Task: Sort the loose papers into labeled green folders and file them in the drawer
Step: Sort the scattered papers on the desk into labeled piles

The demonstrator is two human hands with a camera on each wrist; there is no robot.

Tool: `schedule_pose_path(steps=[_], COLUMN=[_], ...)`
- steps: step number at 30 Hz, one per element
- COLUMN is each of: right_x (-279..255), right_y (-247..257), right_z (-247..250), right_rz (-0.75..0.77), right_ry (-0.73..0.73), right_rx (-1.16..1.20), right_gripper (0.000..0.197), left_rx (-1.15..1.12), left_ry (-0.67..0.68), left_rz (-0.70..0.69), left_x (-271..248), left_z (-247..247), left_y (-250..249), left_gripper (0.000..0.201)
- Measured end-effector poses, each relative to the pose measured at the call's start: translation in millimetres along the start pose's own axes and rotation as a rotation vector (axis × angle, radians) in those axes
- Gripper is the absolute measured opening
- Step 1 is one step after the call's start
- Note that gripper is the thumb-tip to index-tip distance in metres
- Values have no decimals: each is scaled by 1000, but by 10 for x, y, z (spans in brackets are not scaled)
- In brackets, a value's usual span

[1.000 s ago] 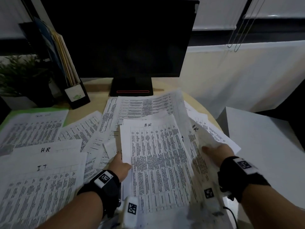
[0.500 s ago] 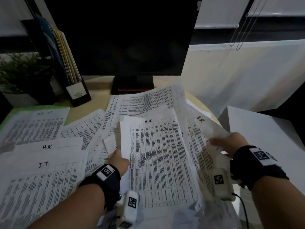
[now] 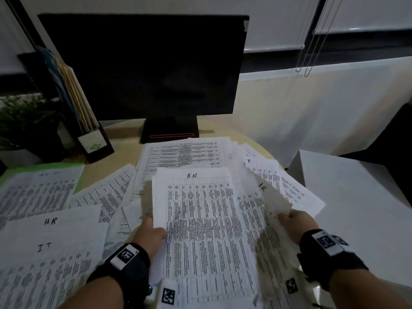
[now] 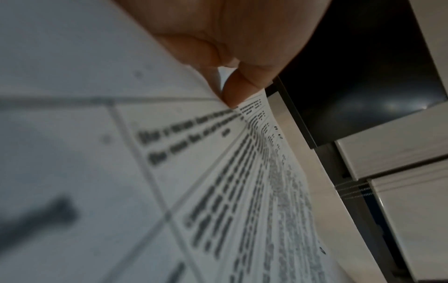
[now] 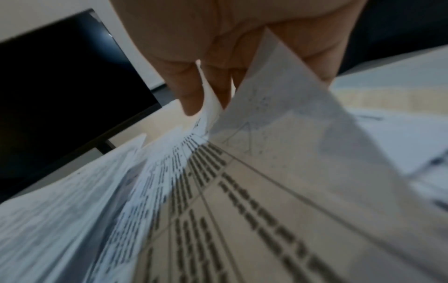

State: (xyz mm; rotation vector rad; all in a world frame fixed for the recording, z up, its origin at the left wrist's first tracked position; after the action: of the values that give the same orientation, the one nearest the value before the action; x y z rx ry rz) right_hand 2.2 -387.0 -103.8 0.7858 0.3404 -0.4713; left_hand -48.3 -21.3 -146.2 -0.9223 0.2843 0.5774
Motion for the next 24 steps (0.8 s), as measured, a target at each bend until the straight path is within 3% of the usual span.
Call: schedule_pose_path(steps=[5, 12, 16, 18, 20, 22, 24], right_x=[-5, -101, -232, -274, -271, -225, -128], right_y=[-42, 328, 503, 581, 587, 512, 288], right_z=[72, 309, 565, 798, 965, 983, 812], right_rz=[-58, 138, 224, 308, 365, 368, 249], right_ry=[83, 22, -35, -119, -202, -232, -124], right_rx=[43, -178, 93, 285, 323, 371, 630], right_gripper=[38, 23, 31, 22, 18, 12, 3], left_rx=[58, 210, 297, 306, 262, 227, 201], left_ry=[17, -7, 45, 64, 80, 85, 76], left_rz=[-68, -99, -46, -13, -15, -28, -13], left_x=[-73, -82, 14, 14, 6, -27, -43], left_z=[-271, -496, -572, -581, -587, -599, -598], left_y=[-119, -226, -139, -79, -36, -21, -11], left_gripper=[26, 33, 39, 39, 35, 32, 32])
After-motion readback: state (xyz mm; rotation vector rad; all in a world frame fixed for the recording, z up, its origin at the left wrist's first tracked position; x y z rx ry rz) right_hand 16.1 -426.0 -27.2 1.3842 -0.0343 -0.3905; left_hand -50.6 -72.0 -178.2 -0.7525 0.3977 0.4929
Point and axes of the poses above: each hand's wrist, its own x-axis towards the middle knuckle, its own z-axis out of the back of the hand, y = z × x, the point moved 5 cm from there along x, towards the middle knuckle, and after that the axes turned 11 degrees about x, right-handed, at the moved point
